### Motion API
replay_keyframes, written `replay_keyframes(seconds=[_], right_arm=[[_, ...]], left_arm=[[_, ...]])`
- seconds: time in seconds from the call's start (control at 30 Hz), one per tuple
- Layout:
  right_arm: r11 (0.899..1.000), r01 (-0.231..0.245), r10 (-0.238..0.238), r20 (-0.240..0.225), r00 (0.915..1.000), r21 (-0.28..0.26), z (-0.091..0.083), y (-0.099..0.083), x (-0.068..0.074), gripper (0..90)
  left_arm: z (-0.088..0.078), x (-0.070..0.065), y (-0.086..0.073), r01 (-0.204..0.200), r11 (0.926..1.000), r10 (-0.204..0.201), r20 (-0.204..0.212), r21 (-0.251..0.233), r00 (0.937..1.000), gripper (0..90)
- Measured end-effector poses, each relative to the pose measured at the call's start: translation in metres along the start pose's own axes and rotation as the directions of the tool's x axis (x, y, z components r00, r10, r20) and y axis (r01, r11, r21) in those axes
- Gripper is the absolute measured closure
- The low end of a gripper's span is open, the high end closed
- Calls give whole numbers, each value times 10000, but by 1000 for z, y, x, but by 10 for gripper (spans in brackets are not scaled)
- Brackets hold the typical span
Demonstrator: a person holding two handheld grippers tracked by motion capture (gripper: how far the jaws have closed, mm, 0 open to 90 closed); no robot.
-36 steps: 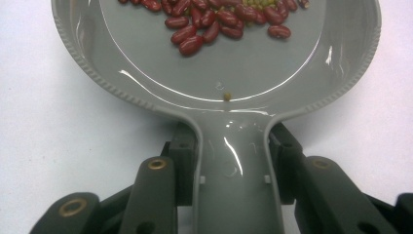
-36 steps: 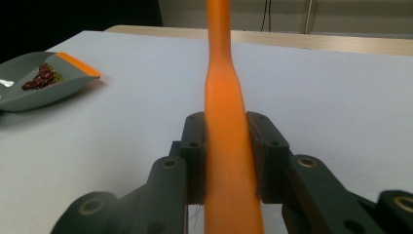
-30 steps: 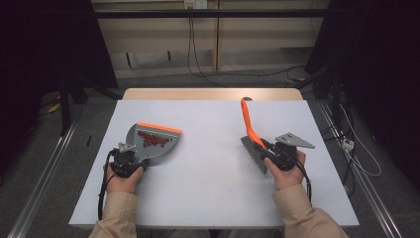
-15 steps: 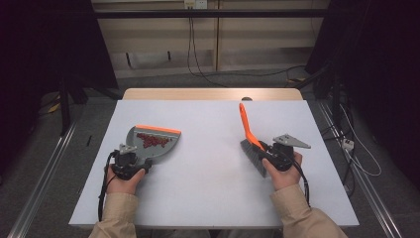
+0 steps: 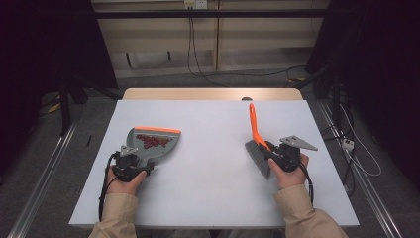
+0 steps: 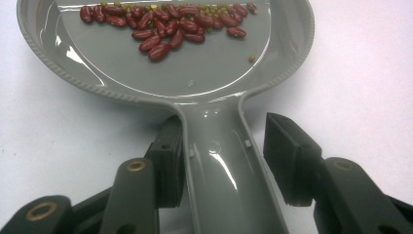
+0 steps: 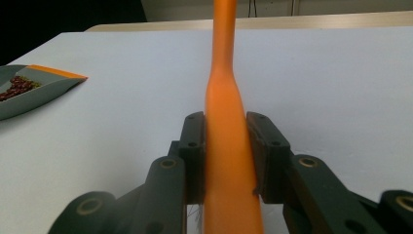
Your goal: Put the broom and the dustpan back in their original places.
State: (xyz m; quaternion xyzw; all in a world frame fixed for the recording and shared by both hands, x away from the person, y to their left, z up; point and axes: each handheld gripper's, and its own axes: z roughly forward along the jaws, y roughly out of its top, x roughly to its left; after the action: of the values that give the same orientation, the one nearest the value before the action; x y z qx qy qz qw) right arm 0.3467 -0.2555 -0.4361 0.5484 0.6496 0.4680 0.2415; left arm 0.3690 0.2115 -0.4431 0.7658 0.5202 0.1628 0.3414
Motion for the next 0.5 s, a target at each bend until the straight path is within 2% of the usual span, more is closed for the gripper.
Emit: replay_keyframes(seconds=[0.1, 0.33, 0.5], right_arm=[[10000, 48, -47, 114, 9999, -29, -1, -1, -3, 697], [9993, 382, -384, 493, 9980, 56, -10, -2, -9, 660], [9978, 444, -473, 608, 9970, 492, -20, -8, -18, 594]], left_arm=[[-1, -1, 0, -45, 10000, 45, -21, -4, 10000, 519], [-4, -2, -2, -55, 10000, 57, 228, -62, 9997, 492], [-5, -4, -3, -119, 9999, 119, 491, -13, 9987, 444]])
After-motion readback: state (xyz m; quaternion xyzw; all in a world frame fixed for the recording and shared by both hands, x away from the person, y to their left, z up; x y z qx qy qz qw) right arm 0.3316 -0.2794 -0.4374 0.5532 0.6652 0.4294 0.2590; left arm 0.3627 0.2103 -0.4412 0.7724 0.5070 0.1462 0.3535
